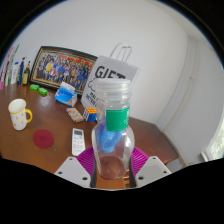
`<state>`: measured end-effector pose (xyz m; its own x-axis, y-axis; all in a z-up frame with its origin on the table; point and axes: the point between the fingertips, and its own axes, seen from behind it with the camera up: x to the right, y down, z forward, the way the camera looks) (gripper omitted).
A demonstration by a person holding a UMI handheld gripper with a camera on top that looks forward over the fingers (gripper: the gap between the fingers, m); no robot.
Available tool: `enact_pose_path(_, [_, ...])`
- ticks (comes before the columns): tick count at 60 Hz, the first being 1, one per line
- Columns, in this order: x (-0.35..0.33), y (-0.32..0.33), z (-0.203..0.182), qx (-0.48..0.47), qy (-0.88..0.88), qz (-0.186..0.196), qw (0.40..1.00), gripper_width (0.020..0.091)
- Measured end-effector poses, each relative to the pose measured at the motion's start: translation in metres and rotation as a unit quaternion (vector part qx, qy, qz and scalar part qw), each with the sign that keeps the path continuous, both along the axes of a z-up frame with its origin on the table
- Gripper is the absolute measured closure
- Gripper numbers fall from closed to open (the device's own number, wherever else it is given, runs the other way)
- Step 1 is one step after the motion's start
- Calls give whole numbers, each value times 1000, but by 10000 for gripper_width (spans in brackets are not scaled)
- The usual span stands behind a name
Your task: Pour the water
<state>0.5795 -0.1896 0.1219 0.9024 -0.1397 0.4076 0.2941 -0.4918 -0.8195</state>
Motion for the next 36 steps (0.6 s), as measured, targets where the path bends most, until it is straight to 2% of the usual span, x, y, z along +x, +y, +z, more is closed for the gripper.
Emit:
enact_pose_path(9, [-30,28,68,5,-159,1,987,656])
enact_pose_path(18, [-90,60,116,5,-335,28,942,658])
enact_pose_path(26, [-156,87,126,-5,-487,63,871,657])
enact_pose_path(36, [-218,114,105,-34,-649,113,751,660])
